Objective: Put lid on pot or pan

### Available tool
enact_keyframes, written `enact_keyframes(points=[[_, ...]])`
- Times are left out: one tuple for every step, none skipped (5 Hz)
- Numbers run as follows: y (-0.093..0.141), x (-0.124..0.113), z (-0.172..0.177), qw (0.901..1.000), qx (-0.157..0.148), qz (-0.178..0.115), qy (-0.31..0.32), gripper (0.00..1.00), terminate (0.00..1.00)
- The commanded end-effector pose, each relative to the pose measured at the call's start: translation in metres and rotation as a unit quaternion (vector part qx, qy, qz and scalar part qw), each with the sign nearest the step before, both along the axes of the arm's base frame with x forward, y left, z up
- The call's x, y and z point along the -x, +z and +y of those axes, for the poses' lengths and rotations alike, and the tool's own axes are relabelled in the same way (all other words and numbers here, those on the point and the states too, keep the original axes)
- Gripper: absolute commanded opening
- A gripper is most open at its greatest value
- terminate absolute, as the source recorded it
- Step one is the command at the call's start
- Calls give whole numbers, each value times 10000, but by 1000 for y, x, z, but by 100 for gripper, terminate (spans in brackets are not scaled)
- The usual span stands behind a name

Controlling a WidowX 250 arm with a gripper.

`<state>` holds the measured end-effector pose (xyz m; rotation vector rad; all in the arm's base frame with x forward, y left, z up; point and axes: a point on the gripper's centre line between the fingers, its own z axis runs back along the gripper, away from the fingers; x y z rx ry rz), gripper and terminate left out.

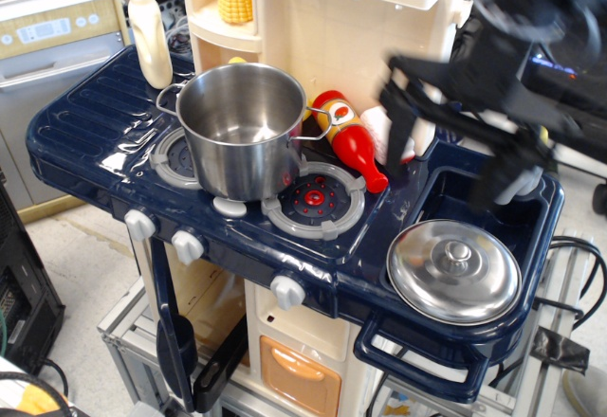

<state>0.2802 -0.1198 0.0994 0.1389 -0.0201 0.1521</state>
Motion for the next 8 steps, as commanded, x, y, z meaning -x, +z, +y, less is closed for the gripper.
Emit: enact_keyframes(points=[[-17,-27,-64,9964,571,-626,-12,100,0],[-28,-26,-58,9963,519,-680,-72,100,0],[-33,-25,-43,9971,247,-693,-217,100,0],[-30,-22,-26,9976,105,-594,-327,100,0],[-42,-27,-6,9966,466,-452,-508,100,0],[-62,-29,-4,9953,836,-392,-287,0,0],[-61,-29,-4,9947,969,-253,-217,0,0],[-33,-18,0,9975,666,-172,-135,0,0]])
